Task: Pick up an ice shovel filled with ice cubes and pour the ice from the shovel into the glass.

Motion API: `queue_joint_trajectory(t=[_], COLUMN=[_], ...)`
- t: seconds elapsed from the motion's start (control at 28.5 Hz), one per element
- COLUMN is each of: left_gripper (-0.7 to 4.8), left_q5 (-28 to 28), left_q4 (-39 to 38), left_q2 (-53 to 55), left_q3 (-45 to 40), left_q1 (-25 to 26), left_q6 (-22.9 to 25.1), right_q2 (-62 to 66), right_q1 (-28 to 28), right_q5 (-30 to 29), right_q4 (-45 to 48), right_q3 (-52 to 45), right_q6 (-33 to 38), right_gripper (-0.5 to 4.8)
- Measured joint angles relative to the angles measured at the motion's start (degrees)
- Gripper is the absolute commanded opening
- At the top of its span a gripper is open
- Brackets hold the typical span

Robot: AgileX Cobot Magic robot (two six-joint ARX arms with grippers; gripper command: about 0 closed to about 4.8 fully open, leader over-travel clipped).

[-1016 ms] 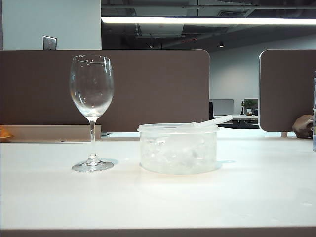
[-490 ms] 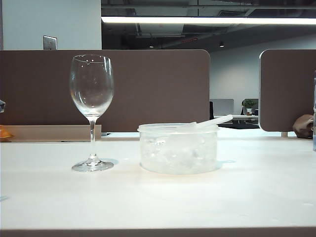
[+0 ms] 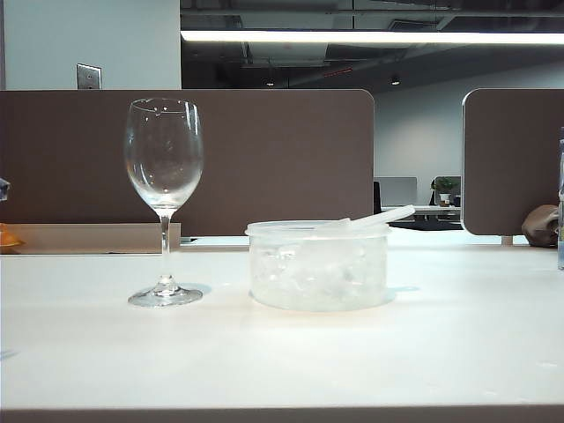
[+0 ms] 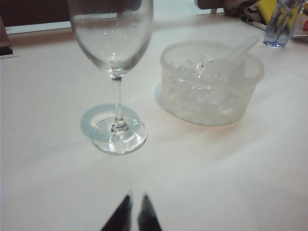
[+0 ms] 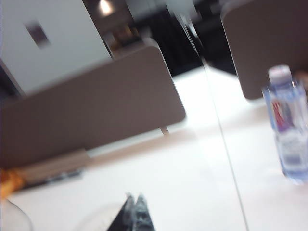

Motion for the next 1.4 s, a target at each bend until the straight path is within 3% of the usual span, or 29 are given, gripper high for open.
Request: queue_joint_trajectory(t=[0.25,0.39,0.7,0.95,1.4], left_gripper=[0.29,0.29,0.29,0.29,0.29], left_q5=[0.0,0.0,0.0,0.0,0.0], left_q4=[0.0,0.0,0.0,0.0,0.0], left_q2=[0.0,0.0,0.0,0.0,0.0], left_q3=[0.0,0.0,0.0,0.0,0.0], left_q1=[0.0,0.0,0.0,0.0,0.1], left_q6=[0.0,0.0,0.0,0.0,0.0], right_q2=[17.0,27.6,52.0,68.7,75.7], right_q1=[0.2,0.2,0.7,3.1,6.3], right_q5=[-6.3,-10.4,-17.6,-19.1,-15.9], right_q4=[-3.3,-0.5,30.6,44.8,47.6], right_q3=[5.2,4.7,5.0,4.9,4.9], right_q6=[-0.3,5.5,24.2,35.0,36.5], right_gripper=[0.21,0.56,0.54,0.56,1.09])
